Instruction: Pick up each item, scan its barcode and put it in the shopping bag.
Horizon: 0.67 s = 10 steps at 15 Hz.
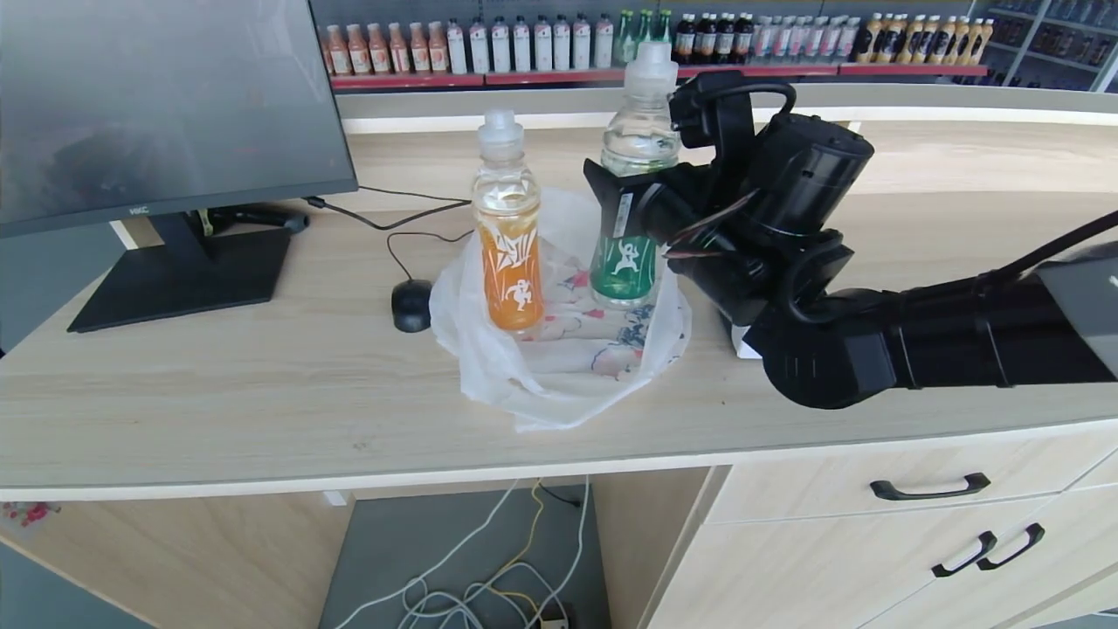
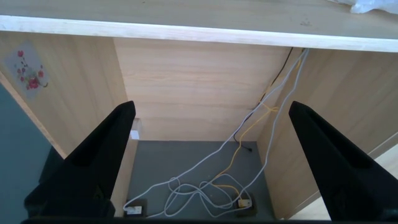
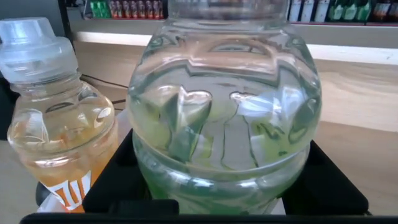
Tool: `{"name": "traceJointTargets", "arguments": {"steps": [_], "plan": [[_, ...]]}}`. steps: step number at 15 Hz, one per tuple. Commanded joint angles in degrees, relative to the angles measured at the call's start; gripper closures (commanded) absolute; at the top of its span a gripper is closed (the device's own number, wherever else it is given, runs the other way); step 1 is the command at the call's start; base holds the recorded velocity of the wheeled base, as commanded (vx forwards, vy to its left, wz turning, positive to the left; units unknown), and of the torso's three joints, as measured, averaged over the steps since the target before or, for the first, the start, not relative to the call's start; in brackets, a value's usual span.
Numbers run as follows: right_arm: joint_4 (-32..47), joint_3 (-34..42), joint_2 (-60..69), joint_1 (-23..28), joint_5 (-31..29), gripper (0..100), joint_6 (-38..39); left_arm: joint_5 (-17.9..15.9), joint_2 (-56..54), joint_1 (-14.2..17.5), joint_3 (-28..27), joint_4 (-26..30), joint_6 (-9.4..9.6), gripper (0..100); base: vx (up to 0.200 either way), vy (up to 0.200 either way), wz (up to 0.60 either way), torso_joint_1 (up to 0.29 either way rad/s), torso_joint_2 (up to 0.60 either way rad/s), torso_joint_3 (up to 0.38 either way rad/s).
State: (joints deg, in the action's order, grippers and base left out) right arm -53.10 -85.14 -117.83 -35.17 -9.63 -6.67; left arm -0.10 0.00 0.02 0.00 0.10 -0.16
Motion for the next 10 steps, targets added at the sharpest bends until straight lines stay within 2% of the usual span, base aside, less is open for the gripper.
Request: {"name": "traceJointTargets", "arguments": {"steps": [1, 6, 10], "plan": [[0.0, -1.2, -2.1, 1.2, 0.1, 100, 0.0, 0.0, 0.0, 0.1, 0.0, 0.0, -0.02, 0, 0.0, 0.0, 0.0, 0.0, 0.0, 0.0], [0.1, -7.6, -7.2, 2.1, 0.1, 100, 0.0, 0.0, 0.0, 0.1, 0.0, 0.0, -0.02, 0, 0.0, 0.0, 0.0, 0.0, 0.0, 0.0], [0.2, -7.9, -9.1, 2.6, 0.1, 100, -0.1, 0.0, 0.0, 0.1, 0.0, 0.0, -0.02, 0, 0.0, 0.0, 0.0, 0.0, 0.0, 0.0]]}}
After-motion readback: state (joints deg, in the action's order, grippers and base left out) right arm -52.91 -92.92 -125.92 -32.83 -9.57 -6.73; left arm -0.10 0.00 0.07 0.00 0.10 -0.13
